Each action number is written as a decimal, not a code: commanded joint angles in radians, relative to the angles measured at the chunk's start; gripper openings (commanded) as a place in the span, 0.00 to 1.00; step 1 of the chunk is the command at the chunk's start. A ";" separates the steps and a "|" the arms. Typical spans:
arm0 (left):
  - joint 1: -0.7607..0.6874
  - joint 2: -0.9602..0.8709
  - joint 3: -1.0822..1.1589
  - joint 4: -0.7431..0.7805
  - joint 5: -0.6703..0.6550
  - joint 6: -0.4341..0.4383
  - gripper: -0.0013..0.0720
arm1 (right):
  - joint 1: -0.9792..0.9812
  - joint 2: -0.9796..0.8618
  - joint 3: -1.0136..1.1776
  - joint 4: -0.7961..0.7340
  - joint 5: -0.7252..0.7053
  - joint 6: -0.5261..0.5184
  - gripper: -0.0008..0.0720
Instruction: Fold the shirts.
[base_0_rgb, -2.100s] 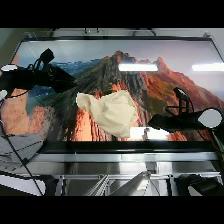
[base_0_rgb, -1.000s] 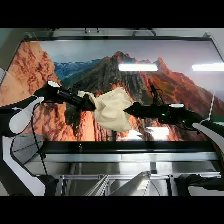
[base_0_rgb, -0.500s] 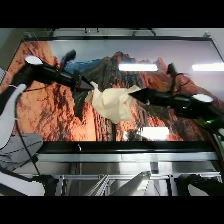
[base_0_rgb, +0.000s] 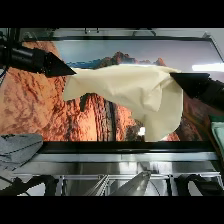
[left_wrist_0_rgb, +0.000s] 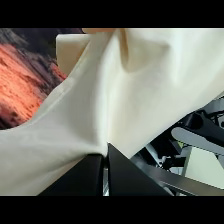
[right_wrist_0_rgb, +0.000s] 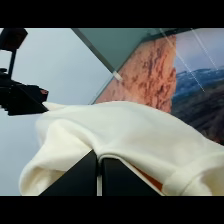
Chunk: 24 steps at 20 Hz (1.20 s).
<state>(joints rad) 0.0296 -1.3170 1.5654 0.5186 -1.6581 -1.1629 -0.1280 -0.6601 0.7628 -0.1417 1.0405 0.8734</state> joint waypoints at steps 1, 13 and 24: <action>0.008 0.044 -0.147 0.014 0.013 0.037 0.05 | 0.055 -0.045 -0.019 -0.120 -0.025 0.070 0.05; 0.215 -0.357 -0.188 0.093 -0.062 -0.019 0.42 | -0.116 -0.566 -0.001 -0.237 0.222 0.009 0.45; 0.189 -0.293 -0.600 0.386 0.209 -0.074 0.42 | -0.166 -0.194 -0.436 -0.576 0.126 0.212 0.67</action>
<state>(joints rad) 0.2489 -1.6165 1.0485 0.8555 -1.5684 -1.2240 -0.3038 -0.9234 0.4271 -0.6975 1.2366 1.0569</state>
